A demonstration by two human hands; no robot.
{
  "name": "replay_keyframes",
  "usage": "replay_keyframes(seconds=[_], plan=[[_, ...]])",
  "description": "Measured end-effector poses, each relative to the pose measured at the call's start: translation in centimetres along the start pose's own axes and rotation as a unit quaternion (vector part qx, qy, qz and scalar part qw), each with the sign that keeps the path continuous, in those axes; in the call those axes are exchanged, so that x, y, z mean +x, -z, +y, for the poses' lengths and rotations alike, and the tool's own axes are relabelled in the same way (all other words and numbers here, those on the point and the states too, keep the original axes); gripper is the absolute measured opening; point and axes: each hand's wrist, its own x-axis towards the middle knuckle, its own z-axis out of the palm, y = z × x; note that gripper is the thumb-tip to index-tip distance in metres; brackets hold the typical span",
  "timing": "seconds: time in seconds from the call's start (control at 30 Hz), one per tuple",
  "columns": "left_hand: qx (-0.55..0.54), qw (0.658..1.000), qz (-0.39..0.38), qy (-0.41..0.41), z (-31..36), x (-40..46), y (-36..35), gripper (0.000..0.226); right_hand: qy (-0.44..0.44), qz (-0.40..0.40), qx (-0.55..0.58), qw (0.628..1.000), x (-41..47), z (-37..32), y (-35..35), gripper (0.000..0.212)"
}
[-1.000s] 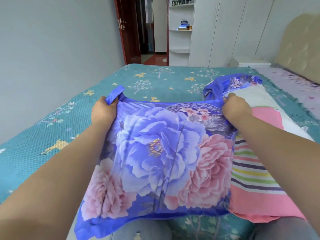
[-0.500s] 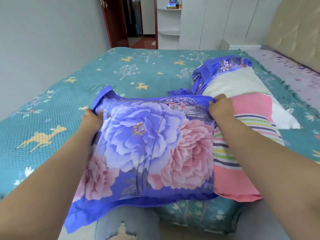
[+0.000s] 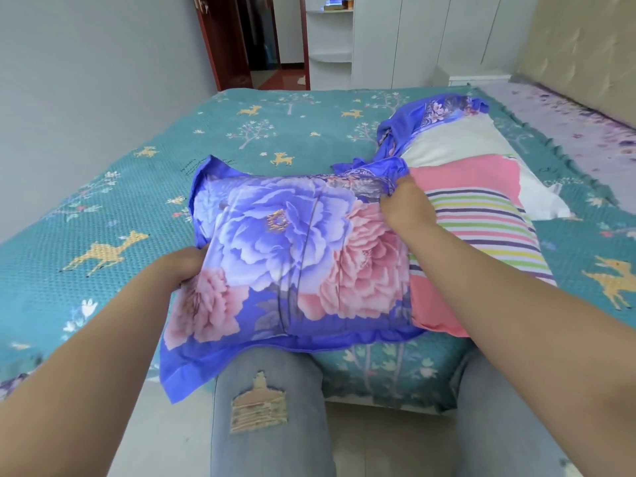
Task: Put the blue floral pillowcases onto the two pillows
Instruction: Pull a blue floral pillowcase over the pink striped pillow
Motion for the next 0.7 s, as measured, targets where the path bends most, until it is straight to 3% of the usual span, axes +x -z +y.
replay_keyframes(seconds=[0.03, 0.2, 0.3, 0.4, 0.47, 0.53, 0.63, 0.7], plan=[[-0.005, 0.999, -0.032, 0.008, -0.4, -1.2, -0.1, 0.029, 0.023, 0.012, -0.026, 0.999, -1.2, -0.1, 0.2, 0.039], [0.042, 0.995, -0.090, 0.032, -2.4, -4.9, 0.3, 0.058, 0.192, 0.106, -0.169, 0.961, -6.1, 1.6, 0.1, 0.034], [0.009, 0.993, -0.112, 0.048, -4.0, -6.3, 0.1, 0.053, 0.286, 0.153, -0.206, 0.923, -8.5, 3.4, -0.4, 0.028], [-0.028, 0.988, -0.143, 0.058, -6.0, -6.9, 0.1, 0.046, 0.303, 0.161, -0.265, 0.901, -11.1, 4.9, -1.0, 0.034], [-0.048, 0.993, -0.101, 0.047, -5.9, -7.2, -0.4, 0.036, 0.286, 0.141, -0.277, 0.906, -12.6, 5.1, -1.0, 0.040], [-0.042, 0.999, 0.005, 0.009, -4.8, -7.0, -0.8, 0.034, 0.255, 0.093, -0.237, 0.933, -13.2, 4.9, -1.0, 0.039], [0.021, 0.985, 0.163, -0.044, -2.2, -6.9, -0.8, 0.040, 0.163, 0.042, 0.003, 0.986, -13.0, 3.2, -0.1, 0.028], [0.007, 0.974, 0.213, -0.073, -0.8, -6.6, 0.0, 0.042, 0.121, 0.044, 0.141, 0.982, -13.0, 2.0, 0.9, 0.023]])
